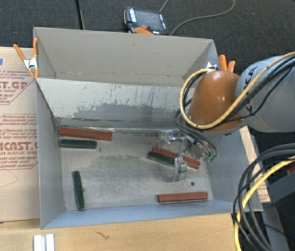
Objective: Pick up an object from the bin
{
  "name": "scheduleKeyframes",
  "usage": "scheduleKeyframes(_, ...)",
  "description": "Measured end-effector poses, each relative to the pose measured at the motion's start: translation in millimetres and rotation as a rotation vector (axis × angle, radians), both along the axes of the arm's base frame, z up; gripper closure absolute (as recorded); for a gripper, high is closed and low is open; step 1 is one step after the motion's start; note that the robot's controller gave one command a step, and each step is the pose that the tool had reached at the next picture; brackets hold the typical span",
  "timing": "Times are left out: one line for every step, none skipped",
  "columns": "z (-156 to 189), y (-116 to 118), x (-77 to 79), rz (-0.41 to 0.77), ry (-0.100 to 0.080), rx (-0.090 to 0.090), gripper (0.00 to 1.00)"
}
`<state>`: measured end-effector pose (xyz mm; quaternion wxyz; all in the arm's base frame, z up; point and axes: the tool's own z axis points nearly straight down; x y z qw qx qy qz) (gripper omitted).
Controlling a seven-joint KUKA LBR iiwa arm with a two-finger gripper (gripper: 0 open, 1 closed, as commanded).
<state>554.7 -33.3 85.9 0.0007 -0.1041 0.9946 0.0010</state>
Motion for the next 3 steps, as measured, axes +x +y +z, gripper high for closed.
scheduleKeyframes(-17,-46,35.2,-0.097,-0.002,-0.002,0.0)
scheduleKeyframes(-16,-44,34.5,-0.094,-0.001,0.0,1.0)
scheduleKeyframes(148,-44,26.2,-0.06,-0.01,-0.003,1.0)
